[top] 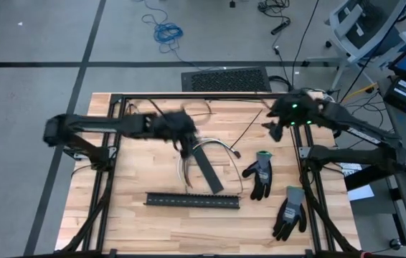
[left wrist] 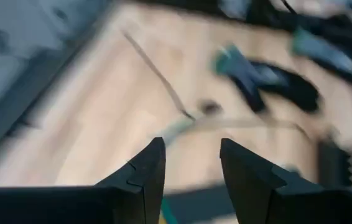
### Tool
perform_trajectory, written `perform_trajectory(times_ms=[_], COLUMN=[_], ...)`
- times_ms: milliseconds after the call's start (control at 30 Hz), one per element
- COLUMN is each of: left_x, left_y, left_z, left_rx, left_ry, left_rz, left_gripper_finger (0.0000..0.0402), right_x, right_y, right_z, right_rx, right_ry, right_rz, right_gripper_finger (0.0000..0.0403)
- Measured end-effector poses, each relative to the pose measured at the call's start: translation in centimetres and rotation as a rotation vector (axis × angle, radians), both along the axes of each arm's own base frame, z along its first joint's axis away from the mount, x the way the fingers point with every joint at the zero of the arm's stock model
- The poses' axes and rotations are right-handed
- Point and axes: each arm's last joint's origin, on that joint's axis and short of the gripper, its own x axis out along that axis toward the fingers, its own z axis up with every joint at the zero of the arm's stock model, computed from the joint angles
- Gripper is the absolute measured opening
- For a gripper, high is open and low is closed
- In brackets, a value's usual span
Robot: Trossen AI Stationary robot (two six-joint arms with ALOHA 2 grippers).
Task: Ziptie cables
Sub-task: Put the zip-tied cables in the black cable duct
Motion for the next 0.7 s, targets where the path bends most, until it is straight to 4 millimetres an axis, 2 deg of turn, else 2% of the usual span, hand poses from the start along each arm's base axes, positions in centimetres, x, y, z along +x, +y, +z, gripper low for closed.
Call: perform_trajectory(times_ms=[67, 133, 267, 400, 633, 700], left_x=[-1.1, -1.8, -2.8, -3.7, -5.4, -5.7], left_y=[1.2, 1.9, 2.3, 1.5, 0.9, 0.8], left_z=[1.0, 0.8, -0.7, -3.6, -7.0, -7.2], left_rx=[0.04, 0.054, 0.014, -0.083, -0.196, -0.216], left_ry=[-0.028, 0.013, 0.161, 0.232, 0.167, 0.143], left_rz=[0.045, 0.061, 0.063, 0.026, 0.085, 0.101], left_gripper_finger=[0.015, 0.015, 0.015, 0.015, 0.015, 0.015], right_x=[1.5, 2.8, 5.2, 7.2, 10.0, 10.6], right_y=[0.1, 0.4, 1.2, 2.2, 3.0, 3.3], right_z=[-2.0, -4.1, -6.5, -8.4, -12.0, -13.4], right_rx=[0.028, 0.064, 0.105, 0.046, 0.035, 0.058], right_ry=[0.059, 0.12, 0.12, 0.178, 0.283, 0.325], right_rz=[0.047, 0.086, 0.095, 0.077, 0.074, 0.079], right_gripper_finger=[0.0222, 0.0222, 0.0222, 0.0222, 0.0222, 0.0222])
